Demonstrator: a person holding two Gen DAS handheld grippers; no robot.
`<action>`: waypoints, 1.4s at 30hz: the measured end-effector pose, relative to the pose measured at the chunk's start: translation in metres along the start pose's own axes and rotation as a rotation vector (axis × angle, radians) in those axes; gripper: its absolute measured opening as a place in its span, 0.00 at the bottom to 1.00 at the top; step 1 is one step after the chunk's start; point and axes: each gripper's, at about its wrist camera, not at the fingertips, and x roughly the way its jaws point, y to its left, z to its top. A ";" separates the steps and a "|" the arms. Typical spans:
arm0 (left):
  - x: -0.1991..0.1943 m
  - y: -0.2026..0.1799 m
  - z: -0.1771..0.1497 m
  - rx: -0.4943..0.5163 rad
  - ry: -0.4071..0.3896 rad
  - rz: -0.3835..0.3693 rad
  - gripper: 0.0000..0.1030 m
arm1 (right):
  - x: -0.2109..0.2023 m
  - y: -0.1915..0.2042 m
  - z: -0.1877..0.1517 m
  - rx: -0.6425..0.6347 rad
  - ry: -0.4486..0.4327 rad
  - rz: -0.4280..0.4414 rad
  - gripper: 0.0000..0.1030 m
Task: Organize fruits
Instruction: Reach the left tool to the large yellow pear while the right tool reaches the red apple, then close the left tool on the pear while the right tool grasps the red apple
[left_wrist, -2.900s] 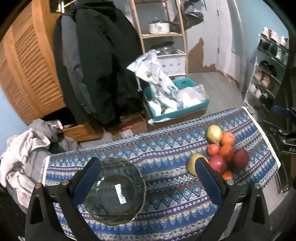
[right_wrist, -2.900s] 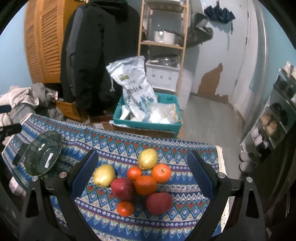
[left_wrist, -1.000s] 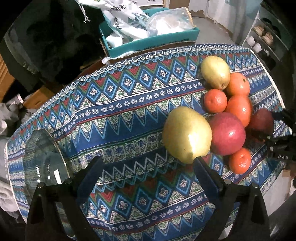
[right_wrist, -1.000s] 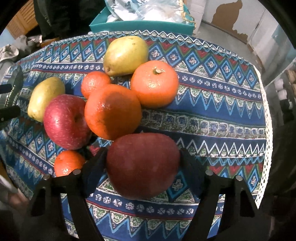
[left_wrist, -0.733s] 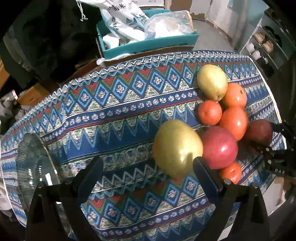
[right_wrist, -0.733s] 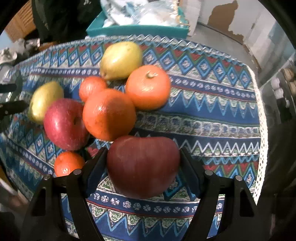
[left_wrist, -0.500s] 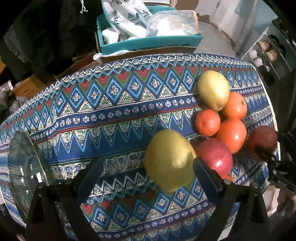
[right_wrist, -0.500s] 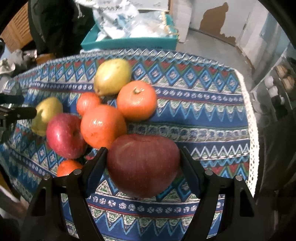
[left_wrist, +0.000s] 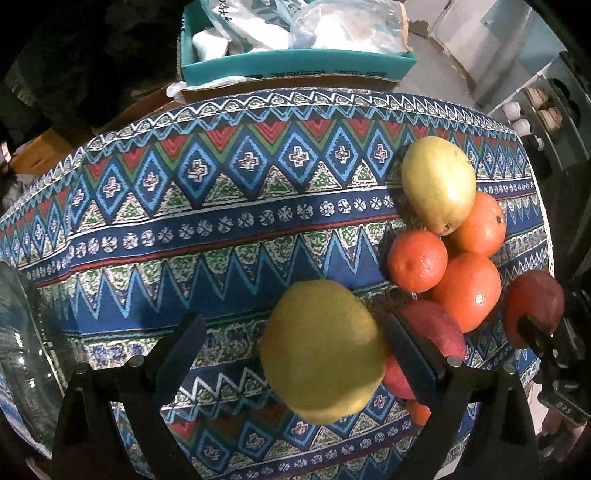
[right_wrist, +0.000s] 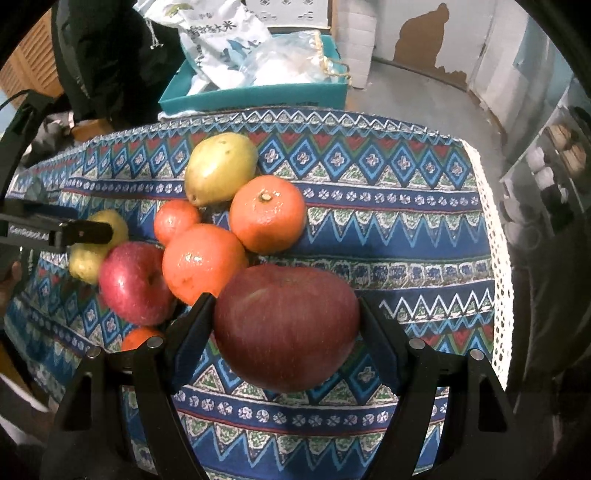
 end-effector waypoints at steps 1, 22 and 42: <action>0.003 -0.001 0.000 0.005 0.006 0.005 0.96 | 0.000 0.000 -0.001 -0.002 0.000 -0.002 0.75; 0.012 0.015 -0.030 -0.037 0.037 -0.200 0.72 | -0.004 0.001 -0.003 0.001 -0.003 0.014 0.75; 0.007 -0.001 -0.055 0.138 0.012 -0.047 0.72 | -0.012 0.007 -0.002 -0.009 -0.019 0.016 0.75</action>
